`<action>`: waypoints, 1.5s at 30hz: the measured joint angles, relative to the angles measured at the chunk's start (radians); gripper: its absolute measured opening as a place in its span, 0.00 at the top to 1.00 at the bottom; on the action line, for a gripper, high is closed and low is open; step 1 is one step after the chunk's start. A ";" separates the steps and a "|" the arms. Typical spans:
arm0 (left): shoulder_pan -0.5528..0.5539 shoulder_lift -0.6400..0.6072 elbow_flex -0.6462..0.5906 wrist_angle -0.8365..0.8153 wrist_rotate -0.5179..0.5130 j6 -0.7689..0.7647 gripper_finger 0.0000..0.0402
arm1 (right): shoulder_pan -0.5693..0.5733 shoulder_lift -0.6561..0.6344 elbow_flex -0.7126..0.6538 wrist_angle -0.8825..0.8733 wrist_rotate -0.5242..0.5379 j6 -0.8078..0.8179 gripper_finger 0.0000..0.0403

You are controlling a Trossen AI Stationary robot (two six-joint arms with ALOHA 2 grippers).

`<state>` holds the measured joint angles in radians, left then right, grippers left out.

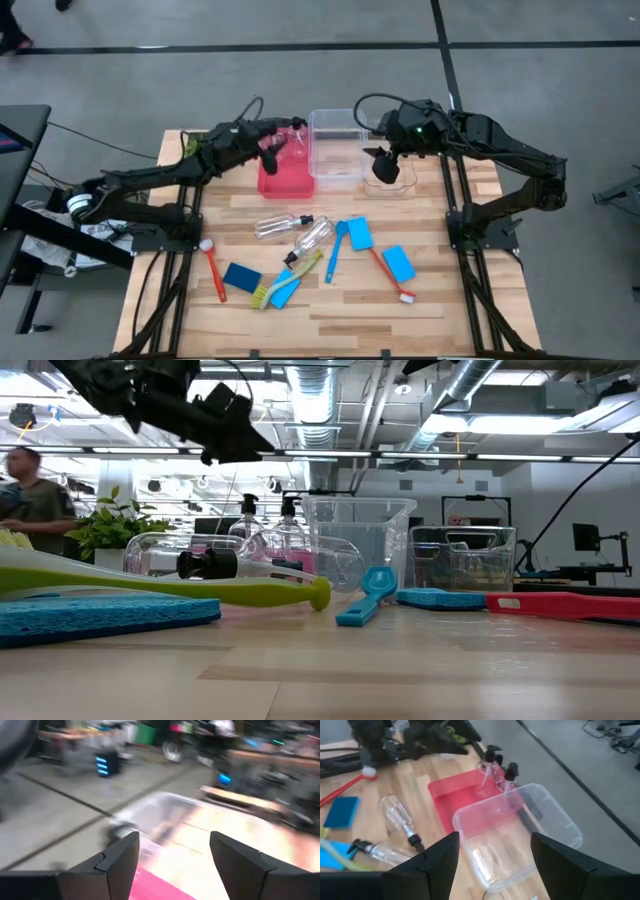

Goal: Pick & Place Kitchen Sink Supplies
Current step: Put the bottom left transparent dishwashing liquid dispenser into the red bin

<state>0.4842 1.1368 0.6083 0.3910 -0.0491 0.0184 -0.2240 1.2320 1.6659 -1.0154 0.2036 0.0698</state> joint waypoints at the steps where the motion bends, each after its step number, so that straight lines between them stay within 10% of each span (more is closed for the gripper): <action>1: -0.029 -0.015 0.000 -0.031 0.016 0.000 0.39 | 0.010 0.000 -0.002 0.000 0.003 0.001 0.41; 9: -0.340 -0.063 0.000 -0.139 0.017 0.000 0.39 | 0.109 0.000 -0.077 0.039 0.004 0.032 0.41; 19: -0.710 -0.003 0.000 -0.235 -0.309 -0.123 0.39 | 0.223 0.000 -0.230 0.101 0.006 0.142 0.41; 35: -0.988 0.005 0.000 -0.537 -0.257 -0.667 0.39 | 0.369 0.118 -0.428 0.450 0.000 0.163 0.41; 45: -1.122 0.005 0.000 -0.530 -0.274 -0.733 0.39 | 0.398 0.378 -0.347 0.448 -0.013 -0.045 0.40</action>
<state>-0.6377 1.1416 0.6083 -0.1389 -0.3232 -0.7146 0.1744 1.6096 1.3188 -0.5677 0.1911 0.0251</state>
